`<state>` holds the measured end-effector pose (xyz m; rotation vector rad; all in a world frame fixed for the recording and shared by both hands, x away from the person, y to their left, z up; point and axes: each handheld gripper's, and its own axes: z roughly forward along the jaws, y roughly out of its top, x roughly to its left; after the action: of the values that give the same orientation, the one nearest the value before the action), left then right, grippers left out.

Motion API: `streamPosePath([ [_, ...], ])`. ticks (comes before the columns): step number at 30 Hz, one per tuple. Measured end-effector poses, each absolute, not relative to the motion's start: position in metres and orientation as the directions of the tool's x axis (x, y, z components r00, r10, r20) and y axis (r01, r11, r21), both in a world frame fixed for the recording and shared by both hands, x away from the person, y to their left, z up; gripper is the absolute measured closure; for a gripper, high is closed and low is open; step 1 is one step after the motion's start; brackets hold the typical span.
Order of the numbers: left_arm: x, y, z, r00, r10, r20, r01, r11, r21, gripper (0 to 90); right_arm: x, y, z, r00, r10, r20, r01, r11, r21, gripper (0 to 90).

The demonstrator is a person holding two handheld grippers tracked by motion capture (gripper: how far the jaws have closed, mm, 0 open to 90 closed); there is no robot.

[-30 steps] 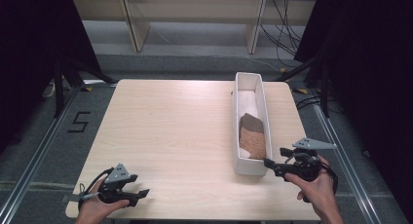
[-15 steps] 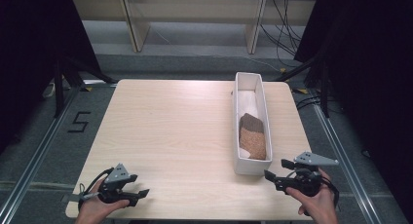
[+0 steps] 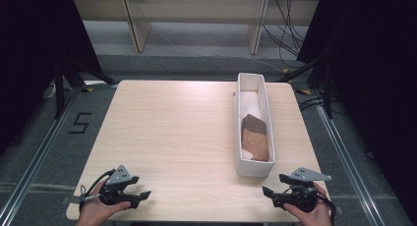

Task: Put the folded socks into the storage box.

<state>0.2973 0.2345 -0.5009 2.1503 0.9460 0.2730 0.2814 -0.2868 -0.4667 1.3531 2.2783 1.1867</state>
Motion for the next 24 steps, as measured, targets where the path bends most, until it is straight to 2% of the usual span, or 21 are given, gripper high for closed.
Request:
streamPosePath([
  [8, 0.297, 0.234, -0.501, 0.696, 0.71, -0.105, 0.549, -0.431, 0.716, 29.3, 0.275, -0.287, -0.477, -0.575, 0.807, 0.136, 0.61, 0.312, 0.728, 20.2],
  [13, 0.297, 0.234, -0.501, 0.705, 0.704, -0.09, 0.545, -0.455, 0.705, 29.2, 0.268, -0.284, -0.481, -0.563, 0.809, 0.171, 0.635, 0.291, 0.716, 20.0],
  [14, 0.296, 0.233, -0.502, 0.696, 0.71, -0.102, 0.549, -0.435, 0.714, 29.2, 0.269, -0.286, -0.482, -0.582, 0.802, 0.135, 0.613, 0.323, 0.721, 20.0],
  [16, 0.296, 0.233, -0.502, 0.696, 0.711, -0.102, 0.55, -0.436, 0.712, 29.0, 0.264, -0.284, -0.485, -0.564, 0.806, 0.178, 0.643, 0.294, 0.707, 19.8],
  [24, 0.297, 0.233, -0.502, 0.699, 0.709, -0.098, 0.544, -0.437, 0.716, 27.4, 0.258, -0.285, -0.486, -0.594, 0.795, 0.12, 0.594, 0.333, 0.732, 18.6],
])
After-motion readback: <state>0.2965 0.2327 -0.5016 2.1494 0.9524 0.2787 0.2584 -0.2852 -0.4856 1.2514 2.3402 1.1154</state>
